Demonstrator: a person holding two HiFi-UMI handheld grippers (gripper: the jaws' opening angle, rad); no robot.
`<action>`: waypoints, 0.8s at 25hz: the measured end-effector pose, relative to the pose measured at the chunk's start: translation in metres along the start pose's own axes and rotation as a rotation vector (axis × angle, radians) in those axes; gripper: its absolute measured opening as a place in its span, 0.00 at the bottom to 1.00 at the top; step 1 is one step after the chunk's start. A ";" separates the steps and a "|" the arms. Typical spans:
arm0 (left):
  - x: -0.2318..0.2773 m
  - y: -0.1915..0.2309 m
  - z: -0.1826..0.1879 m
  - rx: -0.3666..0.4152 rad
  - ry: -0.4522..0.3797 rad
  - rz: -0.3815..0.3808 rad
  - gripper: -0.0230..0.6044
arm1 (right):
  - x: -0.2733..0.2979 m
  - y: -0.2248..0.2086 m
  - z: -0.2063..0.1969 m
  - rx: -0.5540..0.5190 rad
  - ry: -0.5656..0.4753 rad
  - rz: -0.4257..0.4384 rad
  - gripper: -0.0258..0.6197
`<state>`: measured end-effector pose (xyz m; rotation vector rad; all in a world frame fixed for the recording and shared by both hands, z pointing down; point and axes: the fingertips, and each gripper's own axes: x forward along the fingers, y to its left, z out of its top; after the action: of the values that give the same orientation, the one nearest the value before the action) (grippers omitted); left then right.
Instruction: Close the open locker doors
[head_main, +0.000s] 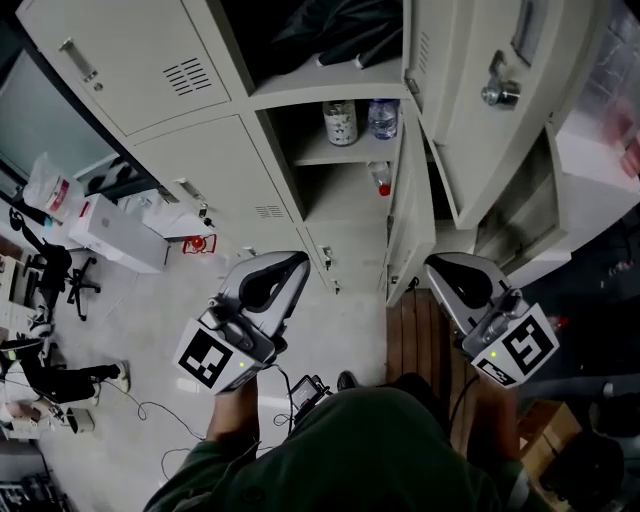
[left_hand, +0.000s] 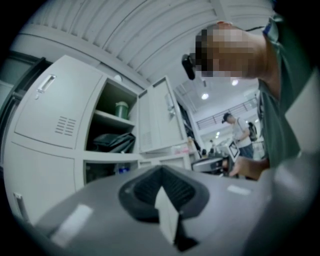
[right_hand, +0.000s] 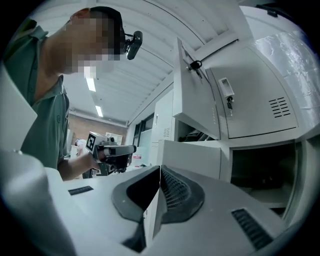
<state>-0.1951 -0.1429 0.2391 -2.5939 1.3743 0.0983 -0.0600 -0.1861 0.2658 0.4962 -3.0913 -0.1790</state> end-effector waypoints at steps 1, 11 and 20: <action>-0.002 0.002 0.001 -0.003 -0.003 -0.002 0.04 | 0.006 0.004 0.001 -0.001 -0.004 0.010 0.03; -0.034 0.032 -0.008 -0.029 -0.008 0.045 0.04 | 0.093 0.027 -0.004 0.025 -0.055 0.043 0.03; -0.068 0.068 -0.026 -0.058 -0.001 0.128 0.04 | 0.167 0.002 -0.021 0.042 -0.053 -0.032 0.03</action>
<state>-0.2904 -0.1302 0.2648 -2.5495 1.5586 0.1605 -0.2187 -0.2390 0.2851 0.5508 -3.1458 -0.1303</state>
